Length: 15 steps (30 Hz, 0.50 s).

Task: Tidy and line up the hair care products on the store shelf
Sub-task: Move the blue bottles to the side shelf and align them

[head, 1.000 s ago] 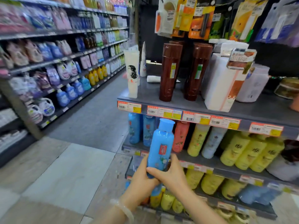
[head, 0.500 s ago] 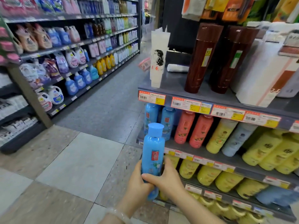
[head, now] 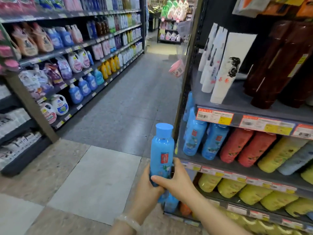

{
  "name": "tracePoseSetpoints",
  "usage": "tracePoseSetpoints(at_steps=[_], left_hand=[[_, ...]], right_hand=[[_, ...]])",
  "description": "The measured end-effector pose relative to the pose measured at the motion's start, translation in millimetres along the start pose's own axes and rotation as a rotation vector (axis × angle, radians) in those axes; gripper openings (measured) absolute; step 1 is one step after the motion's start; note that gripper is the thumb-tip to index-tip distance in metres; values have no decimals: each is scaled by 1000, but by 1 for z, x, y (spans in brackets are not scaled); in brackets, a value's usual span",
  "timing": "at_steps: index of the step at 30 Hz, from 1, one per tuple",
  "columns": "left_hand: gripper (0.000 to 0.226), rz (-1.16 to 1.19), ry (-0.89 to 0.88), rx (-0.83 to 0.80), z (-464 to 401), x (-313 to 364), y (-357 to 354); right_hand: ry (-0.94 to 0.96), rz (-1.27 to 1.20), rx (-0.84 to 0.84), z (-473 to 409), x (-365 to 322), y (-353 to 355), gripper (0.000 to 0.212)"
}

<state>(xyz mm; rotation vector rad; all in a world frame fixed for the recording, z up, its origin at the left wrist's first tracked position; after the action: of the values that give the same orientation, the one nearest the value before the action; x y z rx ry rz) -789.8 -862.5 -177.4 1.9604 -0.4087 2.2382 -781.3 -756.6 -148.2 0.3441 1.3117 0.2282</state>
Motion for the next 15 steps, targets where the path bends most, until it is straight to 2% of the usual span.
tracePoseSetpoints(at_steps=[7, 12, 15], left_hand=[[61, -138, 19, -124, -68, 24, 116], [54, -190, 30, -246, -108, 41, 133], [47, -317, 7, -294, -138, 40, 126]], right_hand=[[-48, -130, 159, -66, -53, -86, 52], [-59, -162, 279, -96, -68, -93, 48], [-75, -169, 387, -117, -63, -86, 50]])
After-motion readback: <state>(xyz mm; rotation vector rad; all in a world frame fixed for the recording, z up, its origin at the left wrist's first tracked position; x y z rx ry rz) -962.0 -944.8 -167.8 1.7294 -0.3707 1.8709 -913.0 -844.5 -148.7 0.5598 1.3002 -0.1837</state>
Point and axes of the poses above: each hand's wrist, its own z-axis away from the middle knuckle, its own y-axis out of the back of the hand, x = y × z, the point moved 2 cm from there along -z, towards the middle knuckle, and after that the axes turned 3 degrees about -x, right-handed, at the moved point
